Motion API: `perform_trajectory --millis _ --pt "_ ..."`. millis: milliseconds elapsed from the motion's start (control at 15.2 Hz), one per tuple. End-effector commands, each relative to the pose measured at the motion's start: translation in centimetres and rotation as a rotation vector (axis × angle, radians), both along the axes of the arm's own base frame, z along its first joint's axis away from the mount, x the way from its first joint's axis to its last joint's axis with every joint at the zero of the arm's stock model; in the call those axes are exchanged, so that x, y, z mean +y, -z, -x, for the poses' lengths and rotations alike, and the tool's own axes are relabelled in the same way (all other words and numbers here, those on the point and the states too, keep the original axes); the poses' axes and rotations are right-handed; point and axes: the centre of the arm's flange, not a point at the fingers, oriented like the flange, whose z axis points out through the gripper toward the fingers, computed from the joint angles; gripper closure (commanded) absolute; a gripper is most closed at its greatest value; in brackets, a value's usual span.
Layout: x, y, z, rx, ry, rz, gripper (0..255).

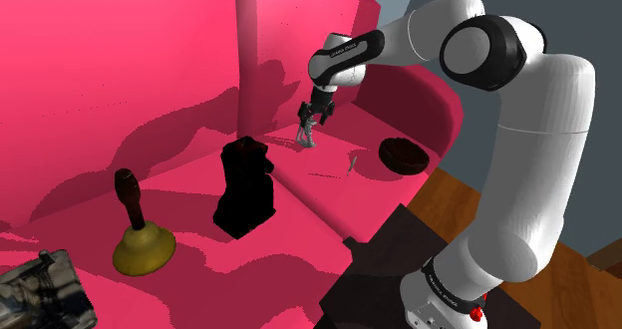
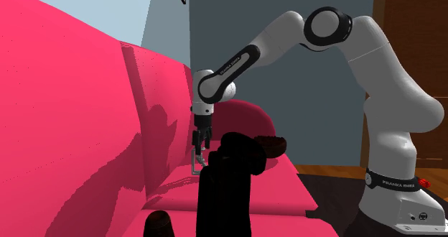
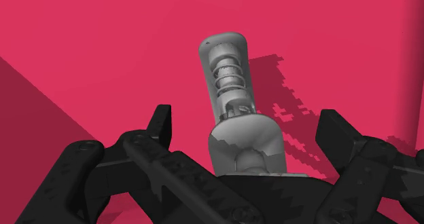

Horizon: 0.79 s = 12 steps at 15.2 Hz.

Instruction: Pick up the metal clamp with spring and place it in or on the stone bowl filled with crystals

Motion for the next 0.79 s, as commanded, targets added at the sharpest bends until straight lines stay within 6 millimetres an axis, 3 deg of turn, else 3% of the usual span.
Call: perform_trajectory --millis 0,198,264,726 --pt "-0.01 0.03 0.01 0.000 0.000 0.000 0" --pt "-0.01 0.02 0.00 0.000 0.000 0.000 0" --pt "-0.01 0.02 0.00 0.000 0.000 0.000 255" --pt "0.01 0.01 0.00 0.000 0.000 0.000 255"
